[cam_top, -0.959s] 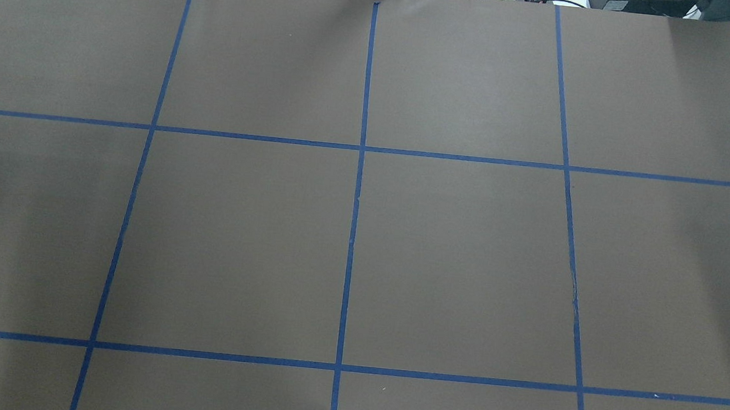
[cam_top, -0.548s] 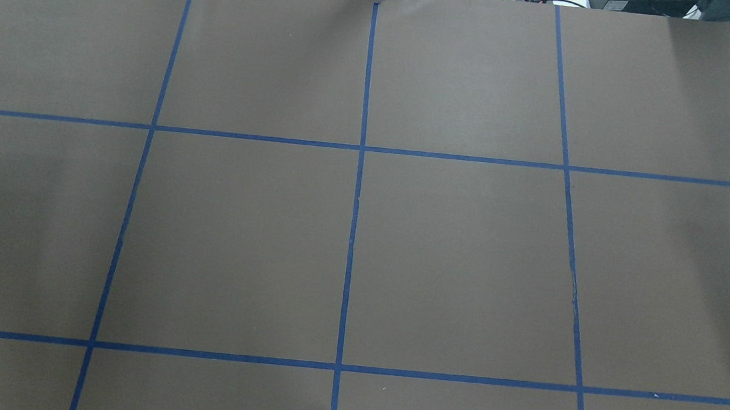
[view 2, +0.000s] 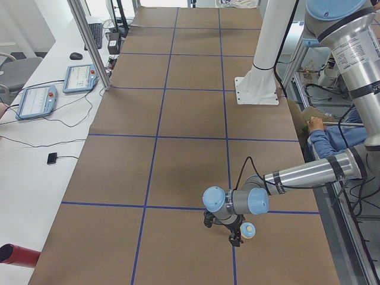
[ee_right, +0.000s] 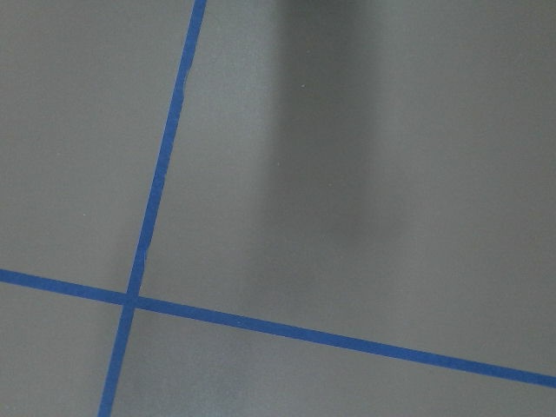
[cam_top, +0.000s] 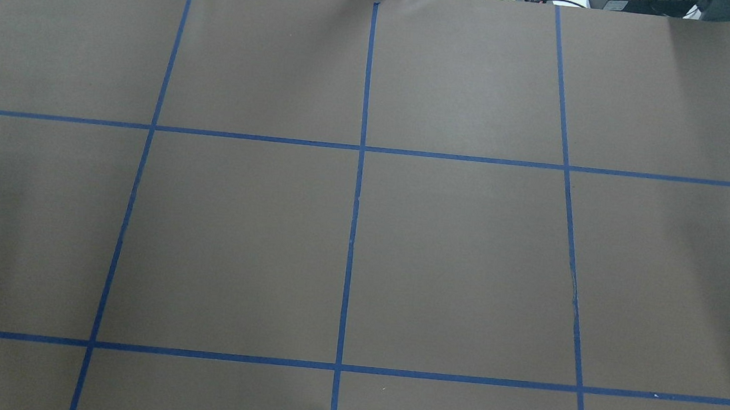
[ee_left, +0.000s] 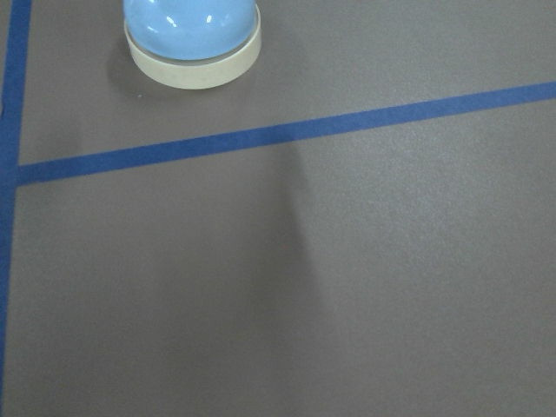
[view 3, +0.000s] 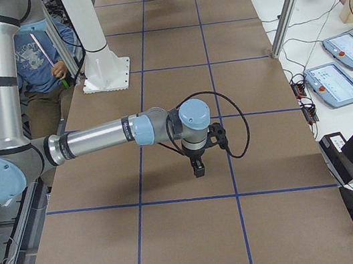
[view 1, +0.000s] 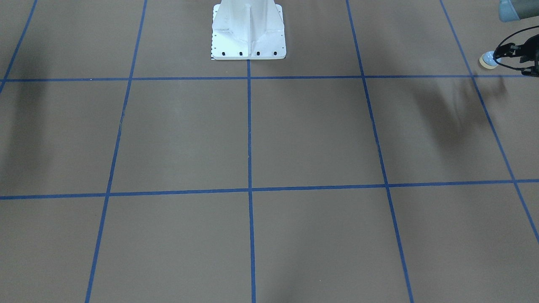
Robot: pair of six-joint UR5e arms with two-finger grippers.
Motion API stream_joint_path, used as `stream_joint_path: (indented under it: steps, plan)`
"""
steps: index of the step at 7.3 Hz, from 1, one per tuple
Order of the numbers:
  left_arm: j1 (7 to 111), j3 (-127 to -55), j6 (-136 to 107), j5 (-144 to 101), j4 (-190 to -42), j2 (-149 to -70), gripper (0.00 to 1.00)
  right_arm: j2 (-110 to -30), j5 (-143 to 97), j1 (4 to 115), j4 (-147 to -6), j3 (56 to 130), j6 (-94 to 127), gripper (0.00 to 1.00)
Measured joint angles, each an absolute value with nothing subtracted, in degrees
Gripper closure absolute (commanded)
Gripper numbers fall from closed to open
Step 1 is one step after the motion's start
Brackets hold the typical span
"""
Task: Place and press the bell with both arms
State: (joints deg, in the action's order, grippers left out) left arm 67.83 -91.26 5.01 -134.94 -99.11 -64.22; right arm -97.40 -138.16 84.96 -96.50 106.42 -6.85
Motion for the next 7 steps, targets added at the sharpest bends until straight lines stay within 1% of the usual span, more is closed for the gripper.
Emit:
stream_joint_path:
  steps: [5,7]
  plan:
    - [62.7,-89.9,3.2,-136.8,-99.8,-64.7,0.0,-97.4,-138.2,84.6,-96.5,106.4,-6.9,0.0]
    - [59.6,-87.4,3.3,-136.7,-101.4,-66.0,0.0,-97.3,-138.1,84.5,-96.5,106.4,-6.9,0.0]
